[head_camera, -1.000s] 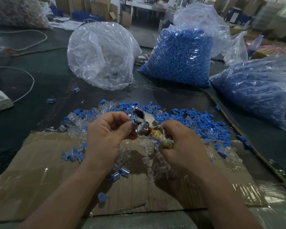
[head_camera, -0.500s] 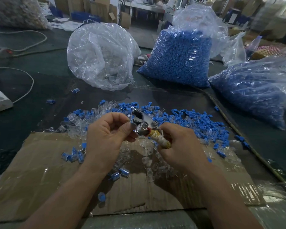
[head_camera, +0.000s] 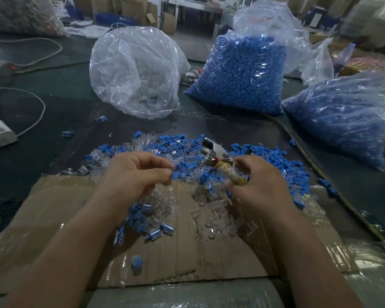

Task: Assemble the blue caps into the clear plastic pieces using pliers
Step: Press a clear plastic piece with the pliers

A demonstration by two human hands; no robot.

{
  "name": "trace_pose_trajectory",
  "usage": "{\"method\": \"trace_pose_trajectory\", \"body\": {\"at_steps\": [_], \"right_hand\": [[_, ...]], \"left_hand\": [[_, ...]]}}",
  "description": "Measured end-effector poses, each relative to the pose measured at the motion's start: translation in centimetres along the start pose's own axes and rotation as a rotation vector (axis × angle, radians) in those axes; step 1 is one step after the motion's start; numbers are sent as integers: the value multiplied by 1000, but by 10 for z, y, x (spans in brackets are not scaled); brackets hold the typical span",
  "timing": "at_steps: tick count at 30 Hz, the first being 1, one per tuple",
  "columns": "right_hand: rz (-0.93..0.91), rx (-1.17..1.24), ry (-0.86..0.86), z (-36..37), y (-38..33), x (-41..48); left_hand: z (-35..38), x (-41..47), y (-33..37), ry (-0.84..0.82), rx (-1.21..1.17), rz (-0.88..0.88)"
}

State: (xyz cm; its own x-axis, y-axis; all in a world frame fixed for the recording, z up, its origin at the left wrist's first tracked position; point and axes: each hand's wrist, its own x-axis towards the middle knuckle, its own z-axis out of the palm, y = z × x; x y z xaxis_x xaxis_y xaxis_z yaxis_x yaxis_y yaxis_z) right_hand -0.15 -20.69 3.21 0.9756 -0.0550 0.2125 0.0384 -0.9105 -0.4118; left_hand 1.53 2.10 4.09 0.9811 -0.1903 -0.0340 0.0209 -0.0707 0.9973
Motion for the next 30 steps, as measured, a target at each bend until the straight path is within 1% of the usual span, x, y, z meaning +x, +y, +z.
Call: {"method": "trace_pose_trajectory", "body": {"at_steps": [4, 6, 11, 14, 16, 17, 18, 20, 22, 23, 24, 27, 30], "right_hand": [[81, -132, -44, 4, 11, 4], [113, -152, -49, 7, 14, 6], [180, -131, -50, 10, 17, 8], [197, -167, -62, 11, 17, 9], [208, -188, -66, 11, 16, 10], [216, -189, -68, 12, 16, 9], [224, -184, -70, 12, 15, 10], [236, -181, -72, 12, 14, 10], [238, -194, -67, 12, 13, 10], [241, -200, -63, 12, 13, 10], [243, -205, -59, 12, 13, 10], [243, -216, -67, 13, 11, 10], [255, -213, -90, 12, 11, 9]], "left_hand": [[-3, -2, 0, -284, 213, -94], [-3, -2, -1, -386, 323, -110], [1, -4, 1, -458, 488, -95], [2, -7, 1, -473, 579, -75], [4, -8, 1, -423, 555, -46], [4, -7, 0, -357, 515, -33], [4, -5, -1, -258, 478, -18], [3, 1, -6, -10, 463, 29], [1, 6, -12, 204, 586, 80], [1, 9, -15, 269, 695, 95], [1, 11, -18, 292, 813, 98], [4, 16, -26, 253, 1073, 70], [6, 18, -30, 210, 1154, 63]]}}
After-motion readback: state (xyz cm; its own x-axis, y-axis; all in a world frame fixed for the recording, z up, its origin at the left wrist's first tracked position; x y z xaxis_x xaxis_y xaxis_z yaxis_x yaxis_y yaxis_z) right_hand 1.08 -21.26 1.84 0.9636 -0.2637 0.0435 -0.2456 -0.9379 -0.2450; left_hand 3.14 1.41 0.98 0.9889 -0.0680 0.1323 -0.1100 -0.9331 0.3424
